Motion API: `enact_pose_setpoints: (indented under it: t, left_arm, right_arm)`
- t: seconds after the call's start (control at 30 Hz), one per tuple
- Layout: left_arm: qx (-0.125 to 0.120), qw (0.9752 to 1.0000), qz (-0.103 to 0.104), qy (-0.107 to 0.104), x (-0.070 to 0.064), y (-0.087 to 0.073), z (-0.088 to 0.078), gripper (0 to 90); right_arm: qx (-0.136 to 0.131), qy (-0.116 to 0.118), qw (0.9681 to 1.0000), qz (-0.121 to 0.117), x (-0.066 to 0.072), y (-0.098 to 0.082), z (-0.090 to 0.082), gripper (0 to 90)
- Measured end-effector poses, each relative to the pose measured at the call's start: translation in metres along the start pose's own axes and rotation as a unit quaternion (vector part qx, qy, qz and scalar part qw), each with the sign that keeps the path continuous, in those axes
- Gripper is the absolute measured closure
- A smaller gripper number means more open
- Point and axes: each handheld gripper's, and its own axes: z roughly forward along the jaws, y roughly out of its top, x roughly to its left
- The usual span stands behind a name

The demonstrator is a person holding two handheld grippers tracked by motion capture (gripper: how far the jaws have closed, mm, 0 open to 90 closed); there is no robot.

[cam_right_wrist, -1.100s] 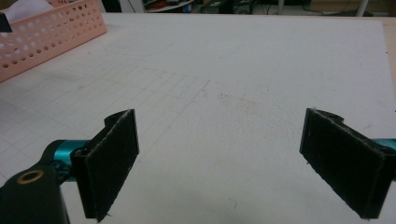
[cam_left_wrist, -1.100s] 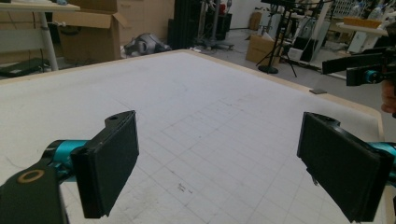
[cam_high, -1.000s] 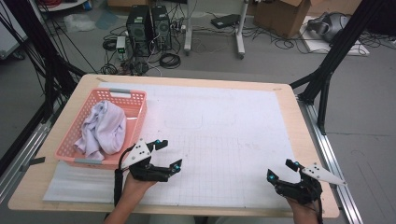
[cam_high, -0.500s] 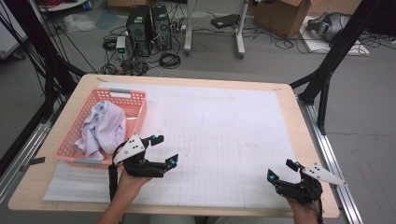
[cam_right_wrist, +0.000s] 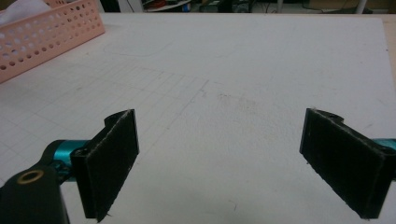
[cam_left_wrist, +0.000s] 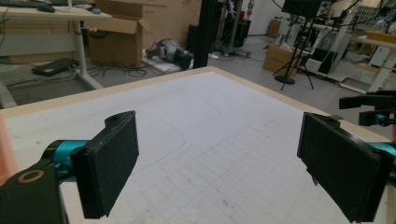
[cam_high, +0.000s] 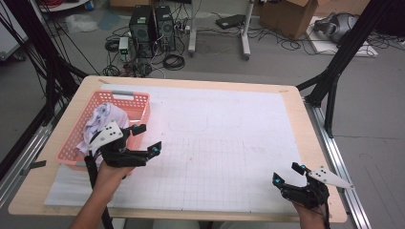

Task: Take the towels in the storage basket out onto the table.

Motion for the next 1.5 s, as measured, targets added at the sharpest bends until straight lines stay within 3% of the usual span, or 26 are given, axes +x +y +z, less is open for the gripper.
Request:
enact_pose_setpoints:
  t: [0.2, 0.43, 0.6, 0.77, 0.97, 1.0, 1.03, 1.07, 1.1, 1.2, 1.23, 1.3, 1.4, 1.47, 1.5]
  left_arm:
    - [0.008, 0.9997, -0.005, 0.022, 0.023, 0.012, -0.013, 13.1]
    - [0.027, 0.9976, -0.005, 0.064, 0.059, 0.030, -0.037, 13.1]
    - [0.059, 0.9925, -0.010, 0.107, 0.089, 0.033, -0.053, 13.1]
    - [0.107, 0.9837, -0.021, 0.143, 0.114, 0.023, -0.059, 13.1]
    - [0.163, 0.9701, -0.028, 0.178, 0.136, 0.011, -0.048, 13.1]
    - [0.163, 0.9701, -0.028, 0.178, 0.136, 0.011, -0.048, 13.1]
    - [0.176, 0.9658, -0.029, 0.188, 0.141, 0.007, -0.044, 13.1]
    - [0.183, 0.9641, -0.035, 0.189, 0.143, 0.005, -0.042, 13.1]
    - [0.183, 0.9641, -0.035, 0.189, 0.143, 0.005, -0.042, 13.2]
    - [0.206, 0.9571, -0.038, 0.201, 0.147, -0.001, -0.036, 13.2]
    - [0.223, 0.9520, -0.037, 0.206, 0.148, -0.005, -0.032, 13.2]
    - [0.230, 0.9506, -0.038, 0.205, 0.149, -0.007, -0.030, 14.1]
    - [0.253, 0.9431, -0.037, 0.213, 0.152, -0.012, -0.026, 14.9]
    - [0.267, 0.9394, -0.041, 0.212, 0.154, -0.017, -0.022, 14.9]
    - [0.275, 0.9363, -0.039, 0.215, 0.155, -0.020, -0.021, 14.7]
  right_arm:
    - [0.000, 0.001, 1.0000, 0.002, -0.001, 0.000, 0.000, 10.4]
    - [-0.001, 0.000, 1.0000, 0.004, -0.001, 0.000, 0.000, 10.4]
    - [0.002, 0.001, 1.0000, 0.000, -0.001, 0.000, 0.002, 10.4]
    - [0.005, 0.003, 1.0000, 0.000, 0.001, 0.000, 0.004, 10.4]
    - [0.004, -0.003, 1.0000, 0.007, 0.001, -0.001, 0.001, 10.4]
    - [0.004, -0.003, 1.0000, 0.008, 0.001, -0.001, 0.001, 10.4]
    - [0.002, -0.003, 1.0000, 0.005, 0.000, -0.001, 0.000, 10.4]
    - [0.003, -0.004, 1.0000, 0.005, 0.001, -0.001, 0.000, 10.4]
    - [0.003, -0.004, 1.0000, 0.005, 0.001, -0.001, 0.000, 10.4]
    - [0.006, -0.004, 0.9999, 0.007, 0.000, -0.002, 0.000, 10.4]
    - [0.005, -0.005, 0.9999, 0.008, 0.000, -0.002, 0.000, 10.4]
    - [0.005, -0.006, 0.9999, 0.009, 0.000, -0.002, 0.000, 10.4]
    - [0.004, -0.005, 1.0000, 0.006, 0.000, -0.002, 0.000, 10.4]
    - [0.006, -0.004, 0.9999, 0.010, 0.000, -0.002, 0.000, 10.4]
    - [0.006, -0.004, 0.9999, 0.009, 0.000, -0.002, 0.000, 10.4]
